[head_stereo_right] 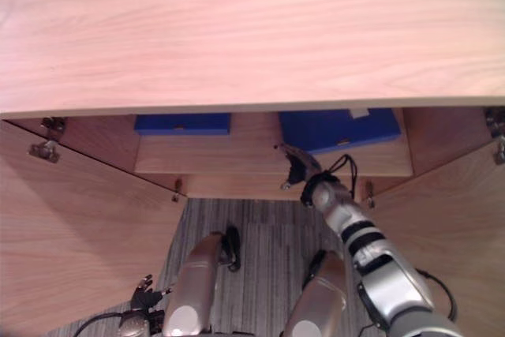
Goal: Walk over to the cabinet, pick up the folder, carry it to the office cabinet, place the folder inside the office cabinet, then close the office cabinet door
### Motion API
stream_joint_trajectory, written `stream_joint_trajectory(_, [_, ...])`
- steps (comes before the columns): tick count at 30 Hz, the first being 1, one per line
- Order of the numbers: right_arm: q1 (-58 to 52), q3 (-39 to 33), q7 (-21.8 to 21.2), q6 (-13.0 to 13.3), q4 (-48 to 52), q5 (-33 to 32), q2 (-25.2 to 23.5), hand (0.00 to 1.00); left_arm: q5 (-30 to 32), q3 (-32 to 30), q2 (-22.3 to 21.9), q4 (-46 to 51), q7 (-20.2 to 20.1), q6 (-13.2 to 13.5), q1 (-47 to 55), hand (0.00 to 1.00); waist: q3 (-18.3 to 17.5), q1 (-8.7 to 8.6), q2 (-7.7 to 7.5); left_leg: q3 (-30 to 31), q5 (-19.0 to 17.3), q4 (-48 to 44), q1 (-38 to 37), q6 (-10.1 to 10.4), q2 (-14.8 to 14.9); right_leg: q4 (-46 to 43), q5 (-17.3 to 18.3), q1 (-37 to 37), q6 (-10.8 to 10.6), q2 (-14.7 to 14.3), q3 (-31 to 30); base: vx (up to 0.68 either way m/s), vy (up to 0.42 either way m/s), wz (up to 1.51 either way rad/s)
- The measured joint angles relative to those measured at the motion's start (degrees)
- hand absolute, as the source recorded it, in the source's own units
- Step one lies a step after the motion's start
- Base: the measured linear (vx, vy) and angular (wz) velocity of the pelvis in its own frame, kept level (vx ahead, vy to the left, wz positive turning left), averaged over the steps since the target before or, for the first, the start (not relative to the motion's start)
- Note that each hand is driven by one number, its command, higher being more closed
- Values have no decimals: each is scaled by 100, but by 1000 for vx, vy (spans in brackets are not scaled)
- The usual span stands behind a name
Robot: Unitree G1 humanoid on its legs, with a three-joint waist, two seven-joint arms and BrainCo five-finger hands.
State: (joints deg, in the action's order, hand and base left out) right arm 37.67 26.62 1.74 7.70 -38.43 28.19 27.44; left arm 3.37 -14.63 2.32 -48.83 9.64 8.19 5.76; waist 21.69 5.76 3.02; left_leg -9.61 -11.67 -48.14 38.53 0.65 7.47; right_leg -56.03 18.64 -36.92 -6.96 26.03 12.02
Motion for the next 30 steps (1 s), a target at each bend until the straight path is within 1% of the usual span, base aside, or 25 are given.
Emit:
stream_joint_trajectory(2, [208, 0, 11, -22, 94, -7, 96, 0, -95, -51, 4, 7, 1, 0, -84, 0, 154, 12, -47, 21, -51, -199, 185, -11, 35, -176, 12, -170, 68, 5, -42, -15, 55, 2])
stream_joint_trajectory(3, [266, 0, 12, -30, 130, -7, 110, 0, -100, -71, 3, 8, 1, 0, -105, 0, 164, 21, -61, 21, -59, -246, 263, -16, 50, -219, 23, -248, 83, 3, -55, -16, 46, -1])
stream_joint_trajectory(5, [538, -15, 78, -35, 314, -22, 170, 0, -117, -114, 15, 5, 3, -4, -250, 0, 258, 20, -79, 87, -66, -422, 603, -20, 79, -390, 60, -565, 63, 0, -66, -15, 18, 6])
stream_joint_trajectory(8, [847, -33, 147, -75, 323, -69, 175, 0, -156, -132, 34, 19, 5, -4, -454, 0, 384, 50, -89, 180, -48, -610, 936, -47, 80, -601, 110, -854, 89, 14, -70, -10, -15, 11])
stream_joint_trajectory(11, [996, -34, 212, -101, 437, -170, 235, 0, -188, -139, 26, 184, 3, -2, -493, 0, 409, 89, -104, 269, -47, -754, 1244, -45, 84, -760, 165, -1123, 80, 25, -64, -6, -23, 8])
stream_joint_trajectory(13, [1122, -34, 223, -105, 761, -205, 411, 0, -230, -145, 25, 334, 2, 1, -524, 0, 451, 110, -128, 322, -37, -862, 1559, -19, 85, -891, 195, -1414, 63, 36, -63, -12, -22, 9])
stream_joint_trajectory(16, [1226, -54, 302, -101, 1043, -208, 562, 0, -342, -177, 23, 476, 3, -1, -570, 0, 546, 118, -155, 380, -1, -936, 1838, -9, 85, -988, 196, -1659, 64, 39, -54, -21, -14, 6])
stream_joint_trajectory(17, [1240, -69, 314, -99, 1174, -216, 624, 0, -343, -229, 20, 559, 3, -2, -577, 0, 566, 125, -188, 395, 17, -952, 1945, -8, 85, -1026, 196, -1775, 65, 43, -53, -17, -9, 5])
stream_joint_trajectory(20, [1292, -113, 346, -45, 1424, -227, 840, 0, -343, -263, 18, 806, 6, -1, -579, 0, 590, 151, -223, 450, 33, -1010, 2235, -17, 87, -1089, 199, -2013, 72, 36, -14, -8, -4, 5])
stream_joint_trajectory(22, [1348, -247, 343, 1, 1426, -228, 854, 0, -343, -264, 14, 908, 6, -4, -578, 0, 598, 156, -228, 470, 46, -1036, 2332, -5, 87, -1116, 203, -2103, 79, 38, -9, 2, 2, 3])
stream_joint_trajectory(24, [1470, -285, 343, 8, 1477, -232, 976, 0, -343, -264, 14, 1054, 6, -5, -578, 0, 603, 175, -235, 483, 88, -1042, 2467, 29, 87, -1129, 202, -2229, 81, 37, -7, 8, 0, 5])
stream_joint_trajectory(27, [1685, -289, 344, -32, 1598, -233, 1227, 0, -343, -298, 13, 1254, 7, -11, -571, 0, 618, 201, -247, 523, 119, -1064, 2675, 11, 89, -1154, 200, -2403, 83, 33, 2, 13, 1, 3])
stream_joint_trajectory(30, [2048, -296, 346, -167, 1638, -239, 1404, 0, -343, -335, 10, 1467, 17, -25, -561, 0, 657, 213, -248, 556, 136, -1123, 2871, -16, 96, -1204, 201, -2589, 84, 29, 3, 23, -2, 1])
